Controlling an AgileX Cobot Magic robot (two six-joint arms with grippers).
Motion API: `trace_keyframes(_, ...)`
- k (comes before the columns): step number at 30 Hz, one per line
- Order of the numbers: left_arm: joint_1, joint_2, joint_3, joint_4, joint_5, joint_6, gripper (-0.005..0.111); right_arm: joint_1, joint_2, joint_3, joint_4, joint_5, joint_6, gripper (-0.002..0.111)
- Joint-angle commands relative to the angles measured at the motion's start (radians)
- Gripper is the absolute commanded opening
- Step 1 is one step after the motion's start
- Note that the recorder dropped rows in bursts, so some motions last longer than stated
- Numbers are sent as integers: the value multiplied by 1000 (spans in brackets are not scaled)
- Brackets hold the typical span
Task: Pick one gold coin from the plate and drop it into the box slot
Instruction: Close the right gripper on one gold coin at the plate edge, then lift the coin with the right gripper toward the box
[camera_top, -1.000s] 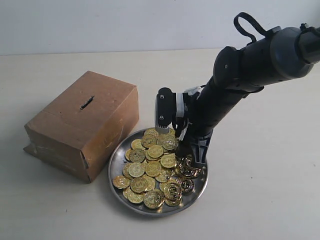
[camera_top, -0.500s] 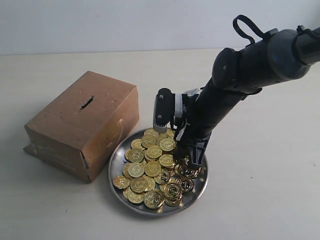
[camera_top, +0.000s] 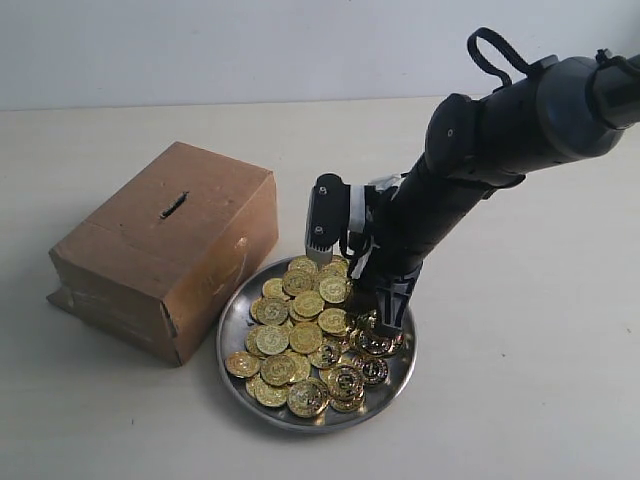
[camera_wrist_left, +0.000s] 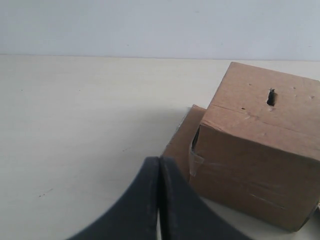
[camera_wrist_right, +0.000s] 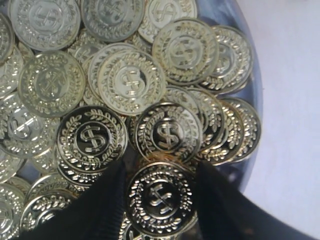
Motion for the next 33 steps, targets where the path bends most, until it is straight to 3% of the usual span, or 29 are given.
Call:
trace_keyframes(1, -8, -5, 0, 0, 0, 3, 0, 1, -50, -3, 16, 21, -2, 24)
trace_keyframes(12, -8, -5, 0, 0, 0, 3, 0, 1, -160, -3, 175, 271, -16, 24)
trace_keyframes(21, -8, -5, 0, 0, 0, 3, 0, 4, -244, -3, 413, 495, -38, 24)
trace_keyframes(33, -8, -5, 0, 0, 0, 3, 0, 158, -258, -3, 417, 538, -38, 24)
